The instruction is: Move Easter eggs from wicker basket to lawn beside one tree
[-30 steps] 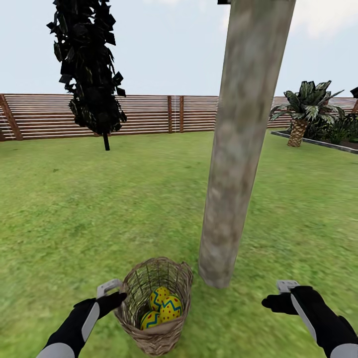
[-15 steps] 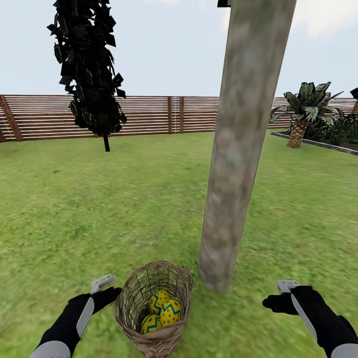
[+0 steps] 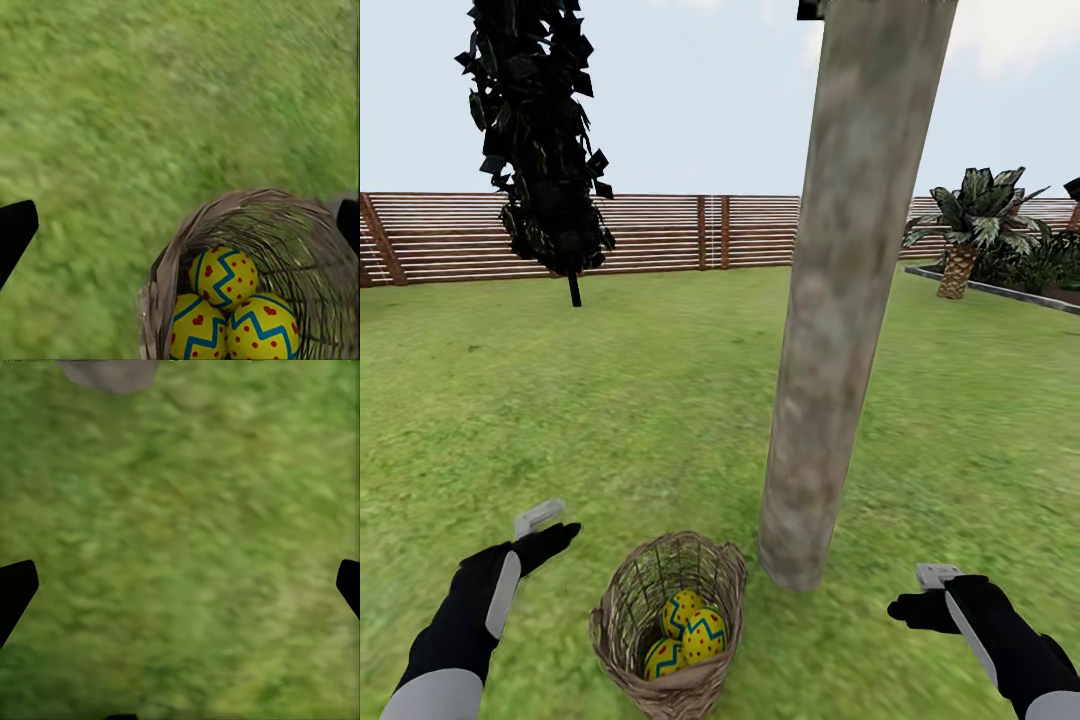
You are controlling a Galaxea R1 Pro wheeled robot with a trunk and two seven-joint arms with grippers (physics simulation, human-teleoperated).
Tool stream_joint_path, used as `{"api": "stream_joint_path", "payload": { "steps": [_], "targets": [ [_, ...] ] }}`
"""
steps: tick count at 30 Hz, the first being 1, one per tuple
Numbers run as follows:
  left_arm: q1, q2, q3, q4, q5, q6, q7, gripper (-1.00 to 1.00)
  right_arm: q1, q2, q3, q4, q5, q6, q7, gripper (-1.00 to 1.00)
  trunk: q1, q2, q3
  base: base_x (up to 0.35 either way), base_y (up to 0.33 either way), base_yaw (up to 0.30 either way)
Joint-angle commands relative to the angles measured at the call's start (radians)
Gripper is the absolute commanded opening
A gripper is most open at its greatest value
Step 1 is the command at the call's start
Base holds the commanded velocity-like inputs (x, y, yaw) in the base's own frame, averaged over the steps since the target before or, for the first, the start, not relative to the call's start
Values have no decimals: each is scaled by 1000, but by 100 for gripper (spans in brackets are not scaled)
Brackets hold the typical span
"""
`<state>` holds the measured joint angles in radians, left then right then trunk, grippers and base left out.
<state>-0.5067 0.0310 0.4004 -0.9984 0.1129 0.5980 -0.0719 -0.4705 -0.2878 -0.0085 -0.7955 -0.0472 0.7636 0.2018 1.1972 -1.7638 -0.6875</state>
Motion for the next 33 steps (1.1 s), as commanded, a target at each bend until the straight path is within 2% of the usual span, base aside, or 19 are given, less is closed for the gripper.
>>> {"api": "stream_joint_path", "payload": {
  "steps": [1, 4, 7, 10, 16, 28, 33],
  "targets": [
    [1, -2, 10, -5, 10, 7, 0, 100, 0, 0, -1, 0, -5, 5, 1, 100, -4, 7, 2, 0, 0, 0],
    [2, -4, 24, 23, 14, 7, -1, 100, 0, 1, -1, 10, 8, 4, 0, 100, -16, 28, 12, 0, 0, 0],
    [3, -8, 25, 42, 15, 6, -2, 100, 0, 2, -1, 17, 62, 3, 2, 100, -16, 28, 12, 0, 0, 0],
    [3, -9, 25, 43, 15, 6, -2, 100, 0, 3, -1, 19, 73, 3, 2, 100, -16, 28, 12, 0, 0, 0],
    [3, -9, 26, 43, 16, 7, -2, 100, 0, 3, -2, 19, 75, 3, 2, 100, -16, 28, 12, -87, 47, 0],
    [3, -11, 26, 44, 17, 8, -3, 100, 0, 2, -2, 19, 75, 3, 2, 100, -16, 28, 12, -263, 220, 0],
    [3, -11, 26, 45, 16, 8, -3, 100, 0, 2, -2, 19, 75, 3, 0, 100, -16, 28, 12, -107, 172, 129]
  ]
}}
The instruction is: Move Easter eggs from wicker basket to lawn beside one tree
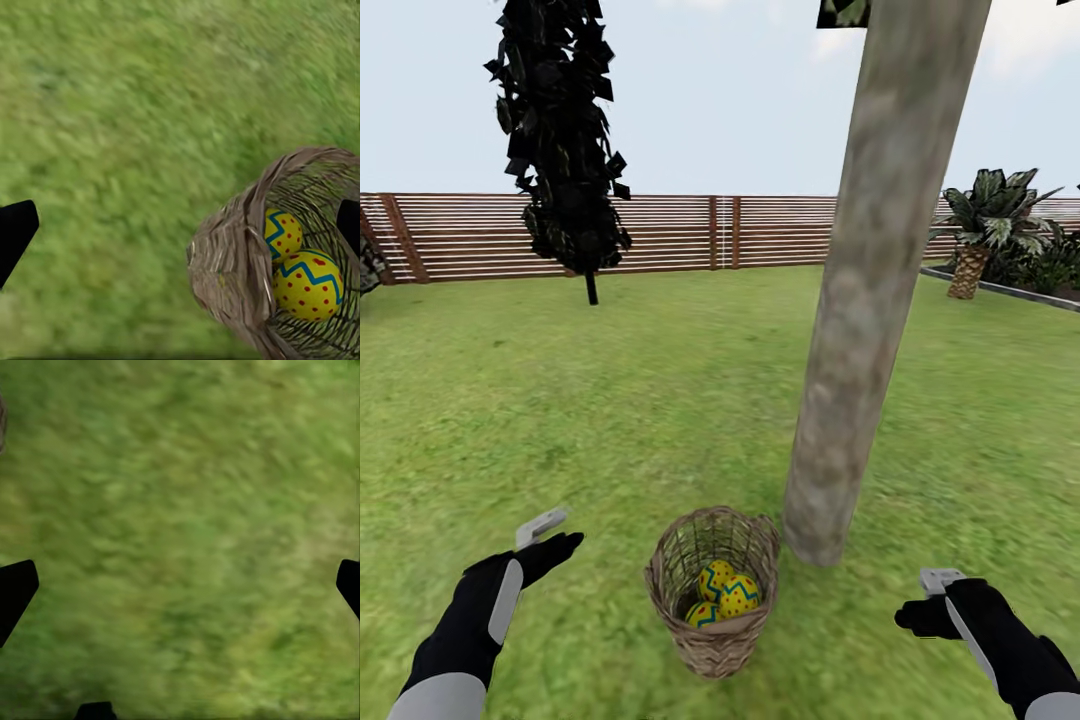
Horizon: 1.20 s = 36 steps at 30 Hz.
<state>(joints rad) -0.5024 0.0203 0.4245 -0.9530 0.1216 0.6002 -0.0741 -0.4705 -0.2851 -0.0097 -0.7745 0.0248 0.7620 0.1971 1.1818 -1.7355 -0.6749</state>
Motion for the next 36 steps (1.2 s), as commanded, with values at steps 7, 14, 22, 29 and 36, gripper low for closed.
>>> {"api": "stream_joint_path", "payload": {
  "steps": [7, 14, 22, 29, 36],
  "targets": [
    [-1, -6, 2, 22, 7, 4, -1, 100, 0, 0, -1, -2, 3, 5, 3, 100, 0, -1, -1, 126, 121, 282],
    [-1, -9, 0, 56, 7, 2, -3, 100, 0, 0, 2, -8, 3, 12, 6, 100, 0, -1, -1, 120, 72, 84],
    [-1, -11, -3, 97, 6, -2, -4, 100, 0, 6, 146, -187, -2, 196, 11, 100, 0, -1, -1, 2, 1, 1],
    [-1, -11, -1, 96, 6, -2, -4, 100, -55, 140, 277, -271, 0, 244, 10, 100, 0, -1, -1, 0, 0, 0],
    [-2, -11, -1, 96, 6, -1, -4, 100, -95, 213, 359, -294, 4, 244, 8, 100, 0, -1, -1, 0, 0, 6]
  ]
}}
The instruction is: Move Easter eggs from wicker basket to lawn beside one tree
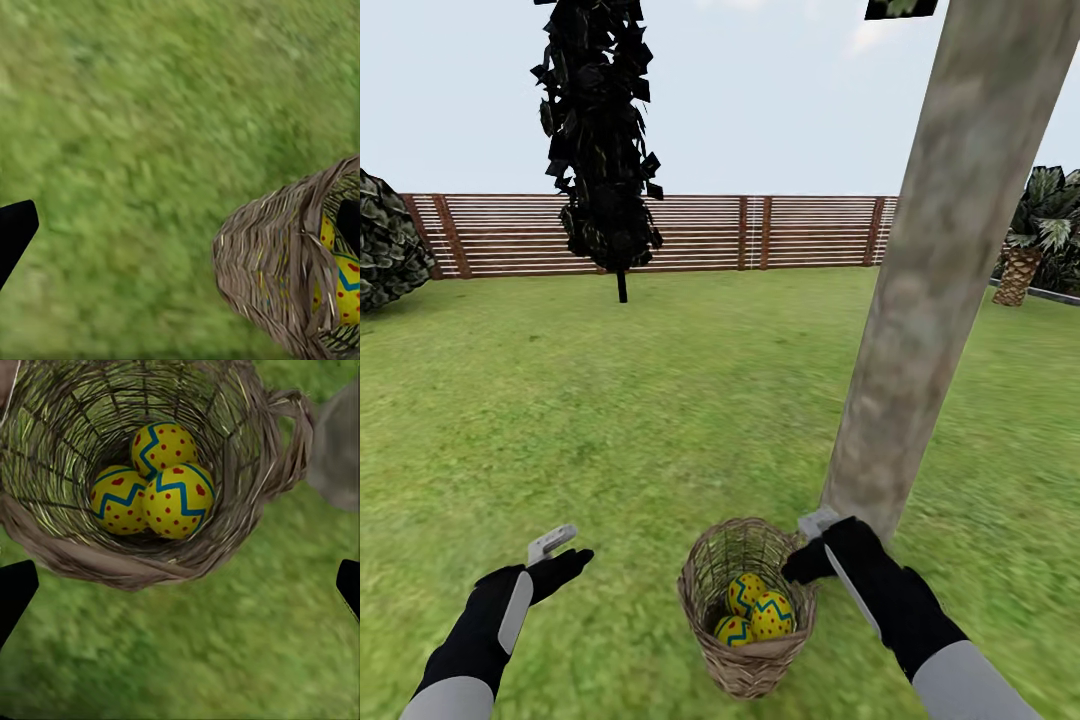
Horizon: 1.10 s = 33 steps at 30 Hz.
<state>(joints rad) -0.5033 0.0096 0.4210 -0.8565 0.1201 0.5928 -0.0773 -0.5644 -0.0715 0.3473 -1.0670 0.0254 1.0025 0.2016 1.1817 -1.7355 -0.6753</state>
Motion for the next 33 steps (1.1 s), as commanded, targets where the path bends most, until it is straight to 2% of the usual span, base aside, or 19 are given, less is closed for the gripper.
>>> {"api": "stream_joint_path", "payload": {
  "steps": [1, 4, 8, 10, 15, 20, 21, 22, 25, 29, 33],
  "targets": [
    [-1, 0, 2, -1, 8, 7, -1, 100, -8, 3, 4, -2, 3, 4, 3, 100, 0, -1, -2, 0, 0, 98],
    [0, 0, 2, -1, 8, 7, -1, 100, -16, 27, 6, -1, 4, 4, 0, 100, 0, -1, -5, 0, 0, 139],
    [-1, 0, 2, -1, 7, 7, -1, 100, -18, 53, 7, 1, 52, 4, -2, 100, 0, -1, -10, 0, 0, 163],
    [-1, 0, 2, -1, 8, 7, -1, 100, -17, 78, 6, 11, 76, 3, -3, 100, 0, -1, -12, 0, 0, 165],
    [-1, 0, 4, -2, 8, 7, -1, 100, -18, 106, 6, 55, 111, -2, -4, 100, 0, -1, -19, 0, 0, 166],
    [-1, 0, 4, -1, 16, 7, -4, 100, -18, 113, 5, 97, 114, -5, -4, 100, 0, -1, -25, 158, 0, 166],
    [0, 1, 4, -1, 26, 8, -10, 100, -18, 113, 5, 101, 114, -5, -5, 100, 0, -1, -26, 308, 0, 166],
    [0, 4, 4, -1, 55, 9, -37, 100, -18, 112, 4, 105, 114, -5, -6, 100, 0, -1, -27, 297, 0, 166],
    [0, 13, 4, 0, 100, 10, -113, 100, -18, 111, 3, 109, 114, -5, -7, 100, 0, -1, -31, 135, 0, 166],
    [0, 18, 4, 1, 112, 11, -184, 100, -18, 108, -1, 111, 115, -5, -12, 100, 0, -1, -36, 21, 0, 166],
    [0, 18, 4, 2, 113, 12, -196, 100, -18, 108, -3, 143, 114, -5, -55, 100, 0, -1, -40, 2, 0, 136]
  ]
}}
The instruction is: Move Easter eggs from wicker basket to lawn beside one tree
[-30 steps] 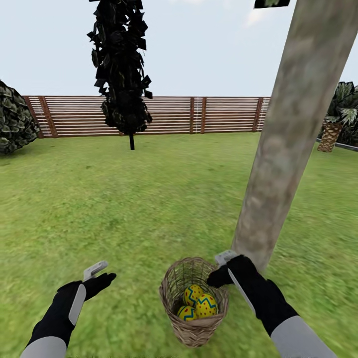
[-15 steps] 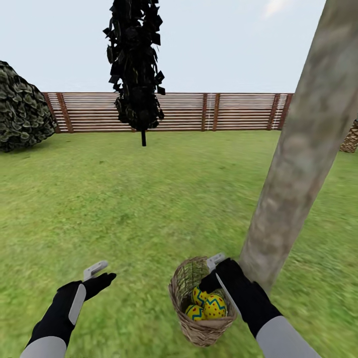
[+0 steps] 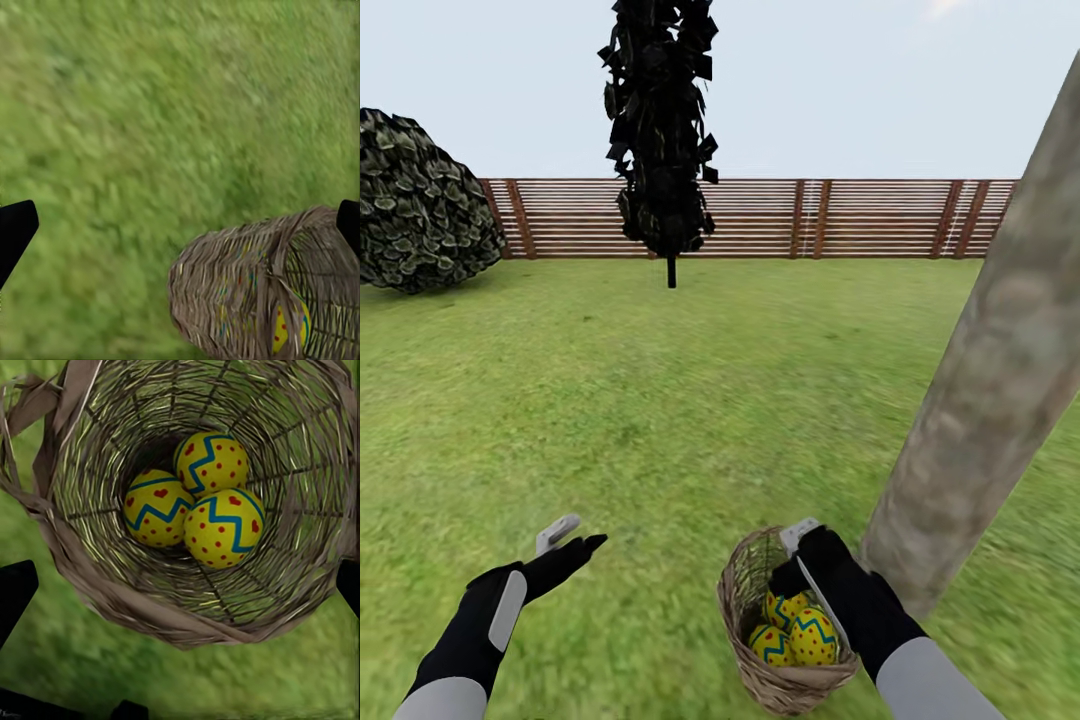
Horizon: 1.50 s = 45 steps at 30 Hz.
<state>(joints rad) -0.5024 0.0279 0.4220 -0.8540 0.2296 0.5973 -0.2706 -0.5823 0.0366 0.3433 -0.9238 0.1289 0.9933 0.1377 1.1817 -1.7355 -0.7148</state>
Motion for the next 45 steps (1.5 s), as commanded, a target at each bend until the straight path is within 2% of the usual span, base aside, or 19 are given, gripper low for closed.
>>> {"api": "stream_joint_path", "payload": {
  "steps": [1, 8, 10, 12, 14, 17, 19, 24, 35, 38, 39, 41, 43, 44, 45],
  "targets": [
    [-1, 0, 3, -1, 3, 8, -6, 100, -1, 0, 0, 9, 10, 4, 0, 100, 0, 0, -1, 0, 0, 54],
    [-1, 0, 3, 0, 4, 9, -23, 100, -1, -3, -6, 29, 6, 0, -15, 100, 0, 0, -2, 0, 0, 7],
    [-1, 0, 3, 0, 4, 9, -25, 100, -1, -3, -28, 29, 5, 0, -14, 100, 0, 0, -2, 0, 0, 0],
    [-1, 0, 3, 0, 4, 9, -25, 100, -1, -3, -68, 29, 5, -1, -14, 100, 0, 0, -2, 0, 0, 0],
    [-1, 0, 3, 0, 4, 9, -25, 100, -1, -3, -86, 29, 5, -1, -14, 100, 0, 0, -2, 0, 0, 0],
    [-1, 0, 3, 0, 4, 9, -25, 100, -24, -3, -94, 50, 2, -1, -15, 100, 0, 0, -2, 0, 0, 0],
    [-1, 0, 2, 0, 4, 9, -25, 100, -62, -1, -96, 115, 3, -7, -15, 100, 0, 0, -2, 0, 0, 0],
    [-1, 0, 1, 0, 4, 9, -25, 100, -101, -1, -97, 179, 3, -72, -15, 100, 19, -35, -17, 0, 0, 0],
    [-1, -2, 1, 0, 4, 9, -25, 100, -134, 4, -100, 210, -2, -87, -10, 100, 61, -112, -52, 0, 0, 0],
    [-1, -2, 1, 0, 4, 9, -25, 100, -170, 3, -101, 280, -3, -116, -15, 100, 73, -133, -61, 0, 0, 0],
    [-1, -2, 1, 0, 4, 9, -25, 100, -216, 3, -101, 358, -3, -122, -16, 100, 77, -140, -64, 0, 0, 0],
    [-1, -2, 1, 0, 4, 9, -25, 100, -272, 4, -113, 457, -4, -143, -16, 100, 84, -154, -71, 0, 0, 0],
    [-1, -2, 0, 0, 4, 9, -25, 100, -334, 6, -140, 578, -9, -205, -25, 100, 92, -168, -77, 0, 0, 0],
    [-1, -2, 0, 0, 4, 10, -25, 100, -366, 6, -152, 647, -10, -246, -62, 100, 96, -175, -80, 0, 0, 0],
    [-1, -3, 0, 0, 4, 10, -25, 100, -378, 7, -156, 673, -16, -262, -103, 100, 100, -182, -83, 0, 0, 0]
  ]
}}
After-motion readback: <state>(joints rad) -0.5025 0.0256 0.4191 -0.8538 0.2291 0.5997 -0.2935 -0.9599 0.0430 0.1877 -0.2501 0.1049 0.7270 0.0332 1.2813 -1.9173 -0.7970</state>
